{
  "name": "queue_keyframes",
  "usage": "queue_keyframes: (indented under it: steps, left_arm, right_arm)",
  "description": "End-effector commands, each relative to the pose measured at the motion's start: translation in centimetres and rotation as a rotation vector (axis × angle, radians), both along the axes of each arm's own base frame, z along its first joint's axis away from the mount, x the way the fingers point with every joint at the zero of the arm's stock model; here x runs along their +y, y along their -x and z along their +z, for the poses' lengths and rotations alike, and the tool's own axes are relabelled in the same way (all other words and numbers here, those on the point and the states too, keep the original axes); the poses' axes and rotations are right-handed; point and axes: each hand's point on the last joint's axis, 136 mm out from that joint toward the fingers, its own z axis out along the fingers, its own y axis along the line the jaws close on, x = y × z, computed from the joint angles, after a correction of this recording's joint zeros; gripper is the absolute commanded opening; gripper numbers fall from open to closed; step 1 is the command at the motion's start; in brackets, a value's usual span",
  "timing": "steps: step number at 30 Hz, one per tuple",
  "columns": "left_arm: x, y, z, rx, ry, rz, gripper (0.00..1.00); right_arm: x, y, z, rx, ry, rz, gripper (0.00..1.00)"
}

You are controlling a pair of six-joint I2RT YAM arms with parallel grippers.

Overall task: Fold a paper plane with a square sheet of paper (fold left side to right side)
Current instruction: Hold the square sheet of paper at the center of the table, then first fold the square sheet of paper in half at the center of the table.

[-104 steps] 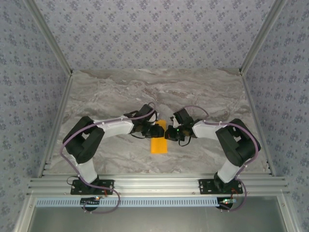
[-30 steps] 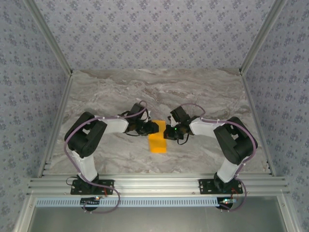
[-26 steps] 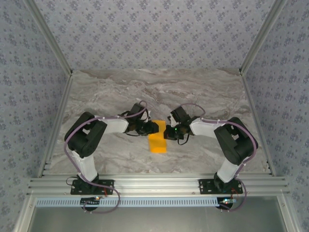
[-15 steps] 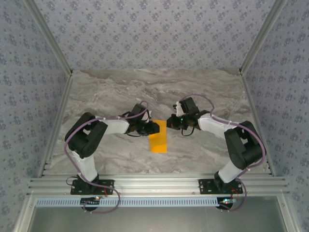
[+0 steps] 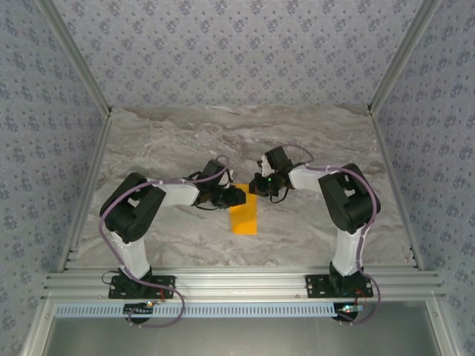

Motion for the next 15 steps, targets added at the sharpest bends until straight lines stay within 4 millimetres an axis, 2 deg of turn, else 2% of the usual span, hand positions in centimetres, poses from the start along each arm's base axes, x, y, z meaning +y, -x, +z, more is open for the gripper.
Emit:
queue_keyframes:
  steps: [1, 7, 10, 15]
  left_arm:
    - [1.4, 1.8, -2.7, 0.058, -0.095, -0.007, 0.3]
    - [0.5, 1.8, 0.4, -0.015, -0.036, -0.047, 0.38]
    - [-0.1, 2.2, 2.0, -0.045, 0.001, -0.072, 0.39]
    - [-0.7, 3.2, 2.4, -0.049, 0.013, -0.096, 0.39]
  right_arm:
    - [0.1, 0.1, -0.7, 0.035, 0.038, 0.0, 0.0]
    - [-1.3, 1.1, -2.6, 0.097, 0.126, -0.013, 0.0]
    - [-1.5, 1.4, -2.9, 0.111, 0.144, -0.015, 0.0]
    - [-1.7, 1.6, -3.2, 0.115, 0.16, -0.015, 0.0]
